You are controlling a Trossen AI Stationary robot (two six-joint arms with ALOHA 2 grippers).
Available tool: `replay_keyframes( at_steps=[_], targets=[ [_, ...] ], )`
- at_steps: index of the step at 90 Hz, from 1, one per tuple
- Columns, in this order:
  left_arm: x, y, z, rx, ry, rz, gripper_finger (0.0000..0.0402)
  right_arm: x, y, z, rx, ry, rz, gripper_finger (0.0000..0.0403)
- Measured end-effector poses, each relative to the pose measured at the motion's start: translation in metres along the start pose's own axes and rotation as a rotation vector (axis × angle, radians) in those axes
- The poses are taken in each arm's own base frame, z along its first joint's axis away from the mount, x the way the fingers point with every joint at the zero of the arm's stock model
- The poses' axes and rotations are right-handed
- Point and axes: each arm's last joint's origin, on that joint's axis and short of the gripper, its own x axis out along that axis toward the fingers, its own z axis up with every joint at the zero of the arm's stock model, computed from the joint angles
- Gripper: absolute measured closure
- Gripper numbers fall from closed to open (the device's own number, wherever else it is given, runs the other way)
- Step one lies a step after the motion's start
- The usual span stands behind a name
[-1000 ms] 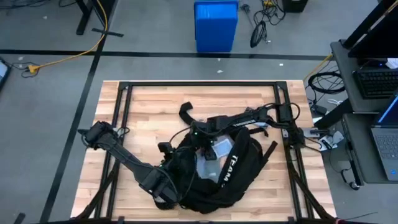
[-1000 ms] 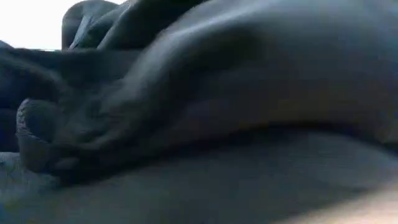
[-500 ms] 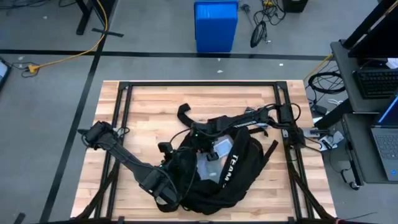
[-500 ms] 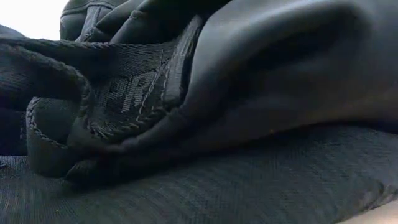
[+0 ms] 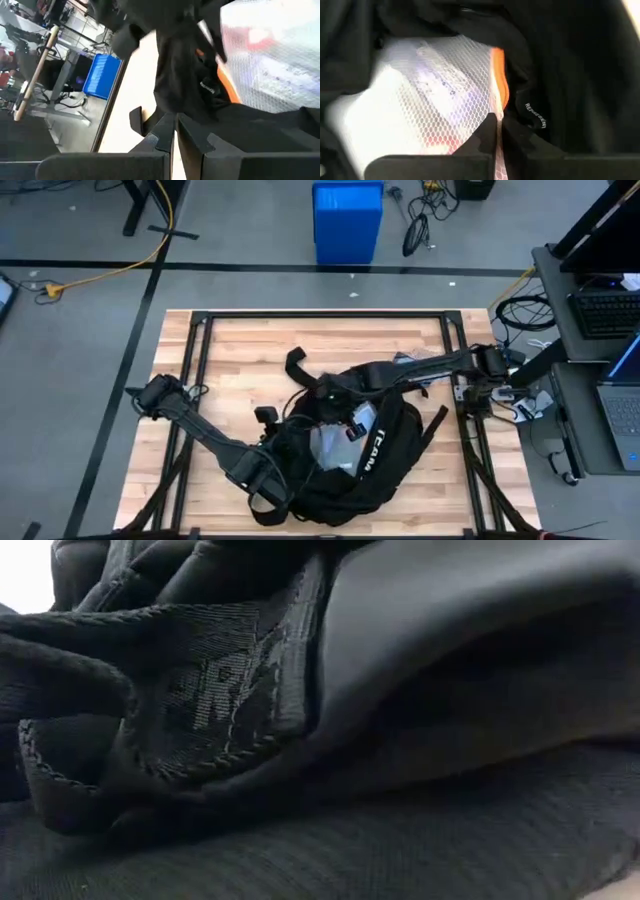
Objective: Unpack backpack
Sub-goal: Remove the zip bag from the black backpack
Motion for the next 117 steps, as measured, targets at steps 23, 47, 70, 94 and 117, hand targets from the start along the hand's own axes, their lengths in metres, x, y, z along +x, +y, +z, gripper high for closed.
replay_keyframes(
  at_steps=[23,47,70,94,117],
  targets=[
    [0.002,0.005,-0.003,0.002,0.029,0.027,0.0394,-0.051,0.031,0.009,-0.039,-0.031,-0.099,0.0402],
    [0.001,0.011,-0.009,-0.037,0.069,0.073,0.0394,-0.109,0.056,0.014,-0.027,-0.138,-0.306,0.0402],
    [0.0,0.011,-0.01,-0.066,0.065,0.071,0.0394,-0.146,0.071,0.013,-0.007,-0.231,-0.467,0.0402],
    [-0.005,0.007,-0.012,-0.096,0.058,0.058,0.0394,-0.168,0.08,0.009,0.029,-0.234,-0.686,0.0402],
    [-0.008,0.005,-0.014,-0.154,0.073,0.037,0.0394,-0.18,0.088,0.007,0.05,-0.236,-0.829,0.0403]
  ],
)
